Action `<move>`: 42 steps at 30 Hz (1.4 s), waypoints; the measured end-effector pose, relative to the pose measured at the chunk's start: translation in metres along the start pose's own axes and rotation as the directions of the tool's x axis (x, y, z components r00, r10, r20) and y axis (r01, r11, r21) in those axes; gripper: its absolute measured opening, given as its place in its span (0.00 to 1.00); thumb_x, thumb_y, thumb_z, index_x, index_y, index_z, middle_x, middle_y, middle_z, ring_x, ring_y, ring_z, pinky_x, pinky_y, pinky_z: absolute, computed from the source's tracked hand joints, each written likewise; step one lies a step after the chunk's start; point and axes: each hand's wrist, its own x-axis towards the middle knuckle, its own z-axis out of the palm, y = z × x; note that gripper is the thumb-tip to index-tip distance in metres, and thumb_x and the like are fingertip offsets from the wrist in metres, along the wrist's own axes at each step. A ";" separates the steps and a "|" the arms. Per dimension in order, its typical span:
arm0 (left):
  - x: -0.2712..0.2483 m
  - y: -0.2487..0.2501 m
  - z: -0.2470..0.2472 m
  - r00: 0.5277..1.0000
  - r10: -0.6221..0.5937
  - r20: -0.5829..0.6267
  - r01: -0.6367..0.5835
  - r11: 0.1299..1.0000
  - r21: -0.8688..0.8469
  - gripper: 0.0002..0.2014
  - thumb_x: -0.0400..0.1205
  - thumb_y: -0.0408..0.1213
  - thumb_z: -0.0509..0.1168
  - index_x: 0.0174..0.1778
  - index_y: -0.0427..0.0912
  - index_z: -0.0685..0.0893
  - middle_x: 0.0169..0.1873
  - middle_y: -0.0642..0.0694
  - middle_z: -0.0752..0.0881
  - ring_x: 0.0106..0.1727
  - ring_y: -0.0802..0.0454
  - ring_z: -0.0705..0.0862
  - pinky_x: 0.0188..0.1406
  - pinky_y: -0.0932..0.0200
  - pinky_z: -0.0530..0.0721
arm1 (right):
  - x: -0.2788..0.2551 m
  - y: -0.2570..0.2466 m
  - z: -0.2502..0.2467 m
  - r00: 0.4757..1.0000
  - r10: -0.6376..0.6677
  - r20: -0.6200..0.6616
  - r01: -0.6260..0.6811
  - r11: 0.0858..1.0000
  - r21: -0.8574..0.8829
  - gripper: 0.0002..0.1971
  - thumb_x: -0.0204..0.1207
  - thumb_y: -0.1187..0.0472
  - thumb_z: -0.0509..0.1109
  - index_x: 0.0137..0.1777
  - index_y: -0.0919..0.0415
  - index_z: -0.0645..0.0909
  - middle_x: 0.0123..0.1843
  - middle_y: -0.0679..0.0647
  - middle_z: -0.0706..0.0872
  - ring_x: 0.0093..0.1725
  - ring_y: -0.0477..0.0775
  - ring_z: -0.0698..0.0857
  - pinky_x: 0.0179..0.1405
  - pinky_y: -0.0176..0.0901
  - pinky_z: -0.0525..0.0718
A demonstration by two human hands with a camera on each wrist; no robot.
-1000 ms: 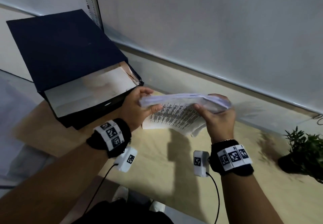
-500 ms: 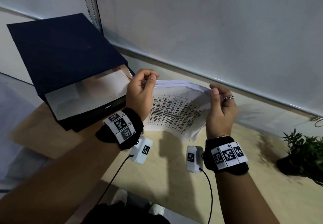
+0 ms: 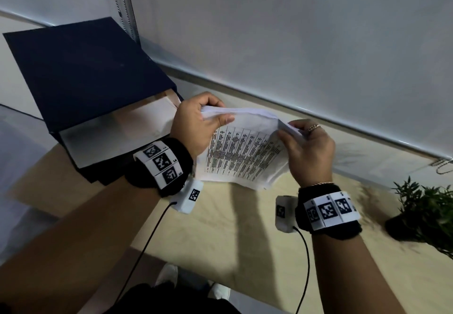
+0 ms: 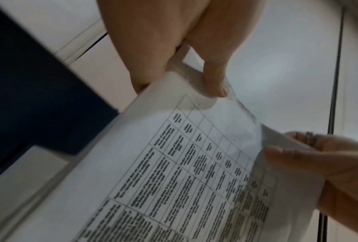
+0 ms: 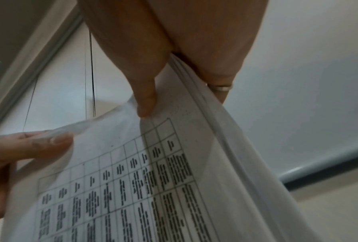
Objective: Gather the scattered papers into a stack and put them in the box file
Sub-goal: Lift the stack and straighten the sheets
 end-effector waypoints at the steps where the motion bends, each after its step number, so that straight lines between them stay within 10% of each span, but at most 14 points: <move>1: 0.000 0.002 -0.001 0.999 0.028 -0.016 -0.028 1.000 -0.002 0.12 0.66 0.34 0.81 0.39 0.37 0.85 0.31 0.52 0.86 0.29 0.65 0.82 0.31 0.68 0.82 | 0.002 -0.001 -0.004 1.000 -0.021 -0.020 0.021 1.000 -0.002 0.08 0.69 0.61 0.81 0.46 0.51 0.86 0.37 0.38 0.87 0.36 0.32 0.85 0.46 0.39 0.87; 10: -0.017 -0.025 -0.004 0.995 -0.083 0.058 0.084 0.996 -0.006 0.17 0.61 0.38 0.84 0.40 0.46 0.84 0.33 0.53 0.87 0.32 0.64 0.83 0.37 0.68 0.82 | 0.003 0.001 -0.002 0.976 -0.159 0.151 0.197 0.937 -0.287 0.13 0.65 0.58 0.83 0.48 0.57 0.89 0.45 0.52 0.90 0.43 0.53 0.87 0.45 0.29 0.75; 15: -0.018 -0.031 -0.005 0.993 -0.118 0.024 0.119 0.992 -0.037 0.15 0.64 0.35 0.82 0.38 0.51 0.83 0.30 0.57 0.88 0.32 0.67 0.84 0.38 0.71 0.82 | 0.000 0.011 0.000 0.995 -0.004 0.100 0.004 1.000 -0.002 0.11 0.66 0.55 0.82 0.46 0.48 0.84 0.46 0.53 0.89 0.42 0.50 0.88 0.45 0.42 0.86; 21: -0.030 -0.040 0.003 0.989 -0.148 0.026 0.149 0.987 -0.064 0.19 0.66 0.36 0.82 0.50 0.38 0.85 0.40 0.46 0.89 0.39 0.60 0.87 0.42 0.66 0.85 | -0.005 0.006 0.006 0.994 0.105 -0.001 -0.101 0.960 0.263 0.05 0.76 0.62 0.77 0.47 0.62 0.86 0.35 0.49 0.88 0.29 0.35 0.84 0.31 0.27 0.79; 26: -0.026 -0.030 0.004 0.992 -0.123 0.023 0.124 0.990 -0.063 0.12 0.69 0.34 0.79 0.46 0.45 0.85 0.38 0.53 0.89 0.37 0.64 0.87 0.42 0.68 0.85 | -0.006 0.007 0.010 0.964 0.211 -0.163 -0.082 0.816 0.572 0.16 0.78 0.70 0.68 0.64 0.60 0.75 0.50 0.61 0.86 0.45 0.43 0.85 0.47 0.31 0.82; 29: -0.023 -0.037 0.002 0.985 -0.173 -0.011 0.172 0.983 -0.068 0.10 0.71 0.37 0.78 0.47 0.45 0.89 0.41 0.53 0.92 0.44 0.57 0.91 0.50 0.59 0.87 | -0.017 0.022 0.010 0.988 0.151 -0.021 -0.110 0.803 0.586 0.31 0.71 0.78 0.76 0.68 0.57 0.68 0.56 0.64 0.86 0.53 0.52 0.86 0.50 0.35 0.85; 34: -0.020 -0.023 -0.001 0.992 -0.117 -0.042 0.111 0.986 -0.123 0.09 0.70 0.36 0.79 0.43 0.52 0.90 0.39 0.57 0.93 0.44 0.55 0.92 0.47 0.56 0.90 | -0.014 0.032 0.009 0.983 0.184 -0.021 -0.154 0.878 0.453 0.13 0.63 0.75 0.83 0.44 0.76 0.82 0.31 0.42 0.89 0.32 0.39 0.86 0.36 0.30 0.83; 37: -0.026 -0.029 -0.002 0.987 -0.160 -0.028 0.155 0.980 -0.123 0.08 0.69 0.41 0.79 0.40 0.53 0.89 0.36 0.61 0.92 0.41 0.60 0.91 0.45 0.59 0.90 | -0.019 0.040 0.009 0.973 0.228 0.011 -0.205 0.850 0.485 0.15 0.65 0.75 0.82 0.48 0.79 0.82 0.36 0.48 0.91 0.36 0.44 0.89 0.38 0.34 0.86; 42: -0.032 -0.047 -0.002 0.976 -0.212 0.046 0.212 0.977 -0.006 0.11 0.70 0.42 0.78 0.45 0.54 0.85 0.39 0.64 0.90 0.44 0.70 0.88 0.53 0.57 0.87 | -0.034 0.047 0.024 0.937 0.319 0.140 -0.348 0.862 0.368 0.09 0.73 0.68 0.78 0.48 0.54 0.87 0.39 0.42 0.93 0.42 0.41 0.91 0.49 0.45 0.91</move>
